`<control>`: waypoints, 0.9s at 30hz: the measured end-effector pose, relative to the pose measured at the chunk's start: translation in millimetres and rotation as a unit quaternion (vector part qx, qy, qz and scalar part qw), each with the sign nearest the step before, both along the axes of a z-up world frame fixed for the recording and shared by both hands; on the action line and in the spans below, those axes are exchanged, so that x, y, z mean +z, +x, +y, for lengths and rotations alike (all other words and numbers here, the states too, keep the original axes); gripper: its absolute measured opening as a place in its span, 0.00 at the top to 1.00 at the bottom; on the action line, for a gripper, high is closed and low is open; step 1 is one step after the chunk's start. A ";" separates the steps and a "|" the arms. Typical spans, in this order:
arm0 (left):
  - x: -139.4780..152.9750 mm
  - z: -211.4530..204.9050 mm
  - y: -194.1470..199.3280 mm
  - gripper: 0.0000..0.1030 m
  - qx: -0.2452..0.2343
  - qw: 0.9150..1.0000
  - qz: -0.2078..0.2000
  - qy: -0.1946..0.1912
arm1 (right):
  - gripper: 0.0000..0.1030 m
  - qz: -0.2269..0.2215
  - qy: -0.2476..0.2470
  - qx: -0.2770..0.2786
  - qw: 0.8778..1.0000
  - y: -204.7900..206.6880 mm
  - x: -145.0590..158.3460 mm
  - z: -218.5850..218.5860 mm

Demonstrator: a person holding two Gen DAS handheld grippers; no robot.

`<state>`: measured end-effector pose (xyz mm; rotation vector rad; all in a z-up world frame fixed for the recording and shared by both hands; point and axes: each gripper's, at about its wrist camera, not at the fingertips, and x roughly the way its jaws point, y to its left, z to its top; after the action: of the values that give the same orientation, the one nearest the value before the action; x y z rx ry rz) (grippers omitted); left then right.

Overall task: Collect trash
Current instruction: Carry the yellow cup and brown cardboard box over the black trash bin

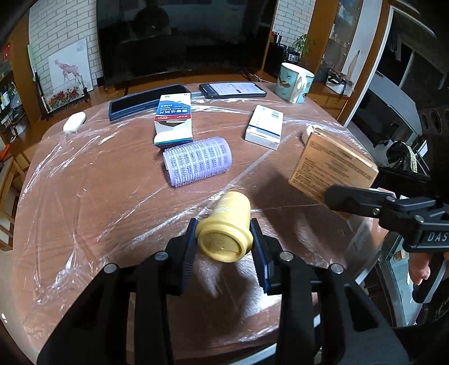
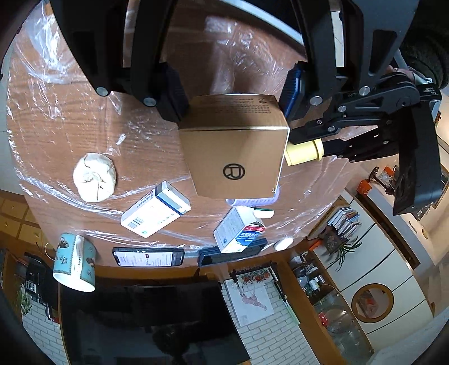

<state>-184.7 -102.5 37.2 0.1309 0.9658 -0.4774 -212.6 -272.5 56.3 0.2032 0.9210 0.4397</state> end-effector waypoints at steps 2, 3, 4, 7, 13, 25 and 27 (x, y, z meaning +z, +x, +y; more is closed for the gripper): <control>2.4 -0.8 -4.9 0.63 -0.001 1.000 -0.002 -0.001 | 0.44 -0.003 0.001 0.001 1.000 -6.5 3.0 -0.5; 3.5 -1.1 -7.2 0.63 -0.001 1.000 -0.003 -0.002 | 0.44 -0.005 0.002 0.001 1.000 -9.6 4.3 -1.6; 4.6 -1.2 -9.0 0.63 -0.001 1.000 -0.004 -0.003 | 0.44 -0.006 0.002 0.002 1.000 -12.0 5.3 -2.4; 8.1 -1.6 -16.4 0.63 -0.001 1.000 -0.007 -0.006 | 0.44 -0.008 0.003 0.006 1.000 -21.7 7.3 -3.1; 12.3 -3.2 -32.7 0.63 -0.002 1.000 -0.011 -0.006 | 0.44 -0.008 0.004 0.013 1.000 -41.0 8.8 -4.1; 12.0 -3.9 -51.8 0.63 -0.004 1.000 -0.012 -0.005 | 0.44 -0.006 0.005 0.020 1.000 -73.7 8.2 -7.9; 11.2 -4.5 -58.3 0.63 -0.004 1.000 -0.012 -0.005 | 0.44 -0.005 0.004 0.022 1.000 -79.7 7.5 -8.7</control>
<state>-243.0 -107.0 48.4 0.1321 0.9406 -0.4877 -292.3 -281.2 63.8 0.1887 0.9154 0.4842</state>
